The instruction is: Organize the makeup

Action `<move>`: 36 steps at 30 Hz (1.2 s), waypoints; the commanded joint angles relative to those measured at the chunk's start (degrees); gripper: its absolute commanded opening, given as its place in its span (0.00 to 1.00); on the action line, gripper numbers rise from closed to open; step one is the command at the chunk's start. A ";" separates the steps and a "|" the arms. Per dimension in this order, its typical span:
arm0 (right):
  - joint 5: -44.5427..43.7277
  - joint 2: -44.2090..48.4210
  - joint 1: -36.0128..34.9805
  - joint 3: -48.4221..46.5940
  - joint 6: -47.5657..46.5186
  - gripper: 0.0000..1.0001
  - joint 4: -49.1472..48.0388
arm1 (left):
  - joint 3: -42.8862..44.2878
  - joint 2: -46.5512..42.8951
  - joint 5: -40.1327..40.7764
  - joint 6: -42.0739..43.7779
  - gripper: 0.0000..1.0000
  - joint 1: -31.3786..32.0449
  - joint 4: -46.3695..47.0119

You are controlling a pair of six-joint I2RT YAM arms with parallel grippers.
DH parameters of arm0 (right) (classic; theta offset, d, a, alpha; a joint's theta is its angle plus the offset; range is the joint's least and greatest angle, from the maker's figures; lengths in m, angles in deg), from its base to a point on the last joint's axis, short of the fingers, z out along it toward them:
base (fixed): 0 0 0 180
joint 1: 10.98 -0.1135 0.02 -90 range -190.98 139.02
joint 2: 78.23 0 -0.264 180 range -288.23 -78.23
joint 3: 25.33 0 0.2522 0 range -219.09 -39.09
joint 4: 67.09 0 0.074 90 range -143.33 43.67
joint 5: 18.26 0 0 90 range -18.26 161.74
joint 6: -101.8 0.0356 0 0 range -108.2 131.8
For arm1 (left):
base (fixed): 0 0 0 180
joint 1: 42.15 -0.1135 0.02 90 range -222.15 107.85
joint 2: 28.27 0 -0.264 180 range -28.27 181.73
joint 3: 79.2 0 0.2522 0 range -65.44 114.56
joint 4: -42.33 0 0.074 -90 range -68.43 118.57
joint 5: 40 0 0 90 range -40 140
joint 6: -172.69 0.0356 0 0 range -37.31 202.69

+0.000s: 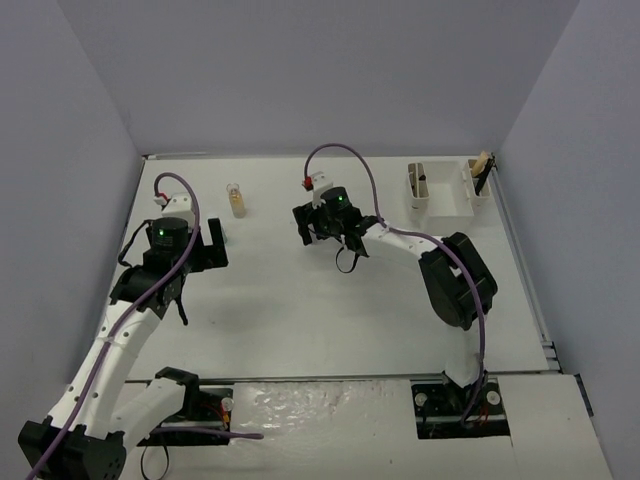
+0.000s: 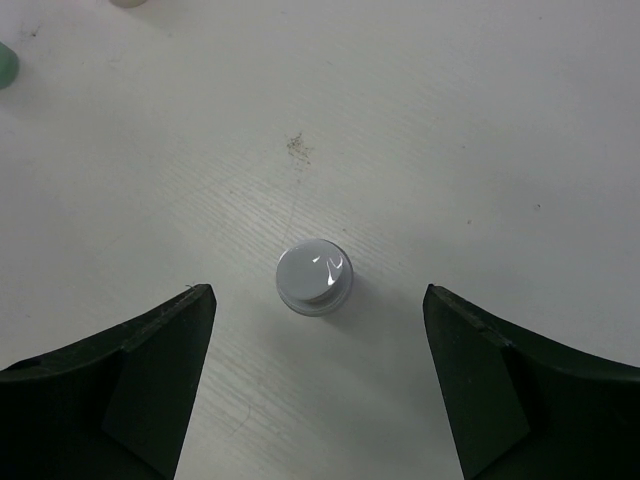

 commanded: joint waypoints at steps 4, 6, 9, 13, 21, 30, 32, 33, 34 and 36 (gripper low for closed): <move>-0.74 -1.70 -0.31 -1.83 0.18 0.67 -11.15 | 1.17 -0.33 -0.24 -0.57 0.97 -1.04 1.80; -0.71 -2.22 -0.39 -1.62 0.15 0.62 -12.03 | 1.15 -0.35 -0.40 -0.59 0.97 -1.12 1.87; -0.60 -3.05 -0.39 -1.86 0.09 0.56 -12.34 | 1.09 -0.41 -0.63 -0.65 0.97 -1.23 1.94; -0.56 -3.27 -0.47 -1.65 0.00 0.42 -13.18 | 1.07 -0.31 -0.92 -0.65 0.97 -1.45 1.96; -3.11 1.76 -0.31 1.02 -1.26 0.00 -13.54 | 1.00 -0.25 -1.45 -0.74 0.97 -1.62 2.11; -10.00 19.45 8.34 0.45 -4.39 0.00 -3.91 | 1.00 -0.33 -2.10 -0.74 0.97 -1.79 1.94; -11.81 21.72 13.01 0.00 -4.47 0.00 -2.26 | 1.08 -0.41 -2.10 -0.83 0.97 -1.79 2.02; -12.35 22.52 14.91 -0.66 -4.16 0.00 -1.51 | 1.04 -0.46 -2.10 -0.83 0.97 -1.84 1.98; -12.83 23.29 16.85 -1.31 -3.83 0.00 -0.76 | 1.00 -0.51 -2.10 -0.83 0.97 -1.88 1.94; -11.21 23.42 22.60 -2.29 -1.72 0.00 0.19 | 0.98 -0.68 -2.14 -0.83 0.97 -1.88 1.94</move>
